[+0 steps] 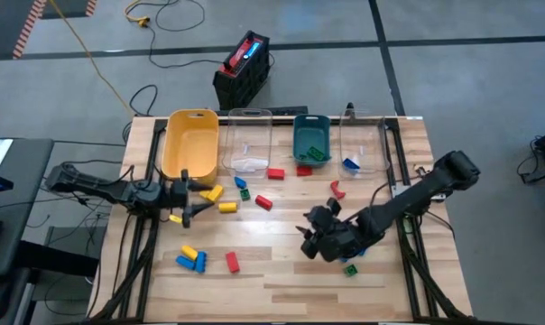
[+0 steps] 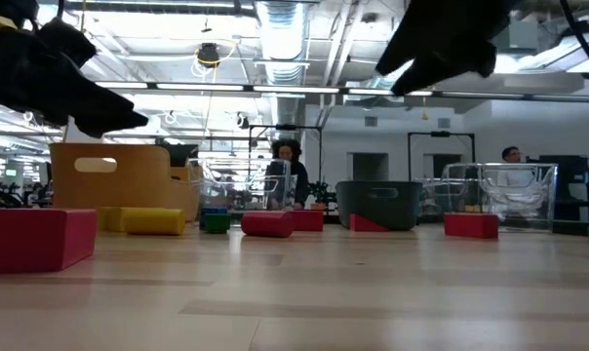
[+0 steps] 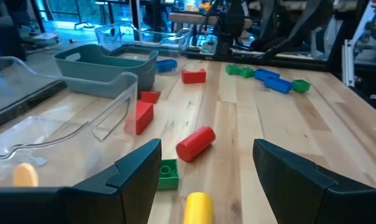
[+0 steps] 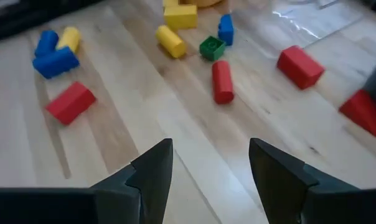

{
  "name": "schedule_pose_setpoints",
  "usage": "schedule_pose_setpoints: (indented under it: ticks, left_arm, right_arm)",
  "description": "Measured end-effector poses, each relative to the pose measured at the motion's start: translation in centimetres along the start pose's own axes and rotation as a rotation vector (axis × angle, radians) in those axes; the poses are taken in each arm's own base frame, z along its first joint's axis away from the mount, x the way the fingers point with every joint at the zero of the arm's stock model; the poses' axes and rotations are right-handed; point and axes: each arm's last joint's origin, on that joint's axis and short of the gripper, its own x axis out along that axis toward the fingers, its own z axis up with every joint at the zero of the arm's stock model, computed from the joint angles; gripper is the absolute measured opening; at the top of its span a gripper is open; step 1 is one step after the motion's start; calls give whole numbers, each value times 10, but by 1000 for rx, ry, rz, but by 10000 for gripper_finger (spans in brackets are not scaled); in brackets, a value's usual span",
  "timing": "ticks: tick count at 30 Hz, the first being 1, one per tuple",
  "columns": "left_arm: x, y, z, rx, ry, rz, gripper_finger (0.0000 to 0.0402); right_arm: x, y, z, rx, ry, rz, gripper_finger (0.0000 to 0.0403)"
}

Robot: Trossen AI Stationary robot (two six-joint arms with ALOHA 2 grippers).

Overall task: Sort blocks
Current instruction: Put the red block into the yellow bin

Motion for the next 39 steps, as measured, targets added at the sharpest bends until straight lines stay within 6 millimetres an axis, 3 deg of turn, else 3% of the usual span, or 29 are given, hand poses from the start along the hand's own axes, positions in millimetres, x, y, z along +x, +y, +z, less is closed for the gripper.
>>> schedule_pose_setpoints:
  ticks: [4,6,12,17,22,26,33,39]
  left_arm:
    - [0,-1,-2,6,17,-7,248]
    - [0,-1,-3,14,26,-4,248]
    - [0,-1,-4,20,37,-3,248]
    - [0,-1,-6,14,56,1,248]
    - [-1,-2,-5,64,95,-63,248]
    - [-2,-7,2,102,238,-180,248]
    - [12,-34,18,185,402,-358,248]
    - [41,-70,32,277,466,-407,248]
  right_arm:
    - [20,16,-8,-89,60,-40,224]
    - [23,25,-3,-108,76,-58,223]
    - [15,39,19,-130,155,-135,223]
    - [7,32,23,-65,177,-209,223]
    - [11,44,26,-122,131,-107,223]
    - [19,49,26,-143,113,-87,223]
    - [39,45,10,-162,40,-151,223]
    - [49,39,-5,-104,-64,-190,223]
